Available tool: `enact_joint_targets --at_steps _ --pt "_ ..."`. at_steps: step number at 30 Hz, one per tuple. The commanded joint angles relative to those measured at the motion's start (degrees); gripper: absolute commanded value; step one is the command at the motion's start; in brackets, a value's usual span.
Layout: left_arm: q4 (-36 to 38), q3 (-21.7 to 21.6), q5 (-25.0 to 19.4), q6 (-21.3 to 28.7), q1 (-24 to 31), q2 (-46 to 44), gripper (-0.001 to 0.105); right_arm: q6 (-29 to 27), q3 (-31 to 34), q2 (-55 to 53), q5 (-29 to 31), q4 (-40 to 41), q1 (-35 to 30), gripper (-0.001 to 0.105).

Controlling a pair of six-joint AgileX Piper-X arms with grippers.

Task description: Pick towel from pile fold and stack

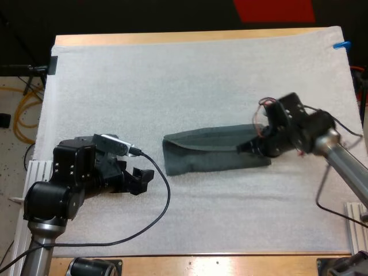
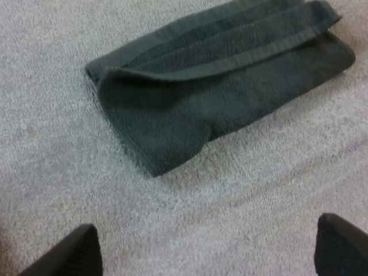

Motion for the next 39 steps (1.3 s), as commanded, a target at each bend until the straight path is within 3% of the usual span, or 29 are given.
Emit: enact_joint_targets --at_steps 1,13,24,39 --pt "-0.2 -0.3 -0.6 0.2 -0.2 -0.3 0.072 -0.2 -1.6 1.9 -0.3 0.5 0.0 0.0" --pt "0.2 -0.3 1.3 0.2 -0.2 -0.3 0.072 -1.8 -11.5 18.8 -1.5 3.8 0.0 0.0" --pt "0.2 -0.3 1.3 0.1 -0.2 -0.3 0.072 -3.1 -11.7 25.1 -1.3 3.0 0.0 0.0" --pt "0.2 -0.3 1.3 -0.2 -0.2 -0.3 0.072 -2.6 -11.7 28.2 3.3 -1.7 0.0 0.0"
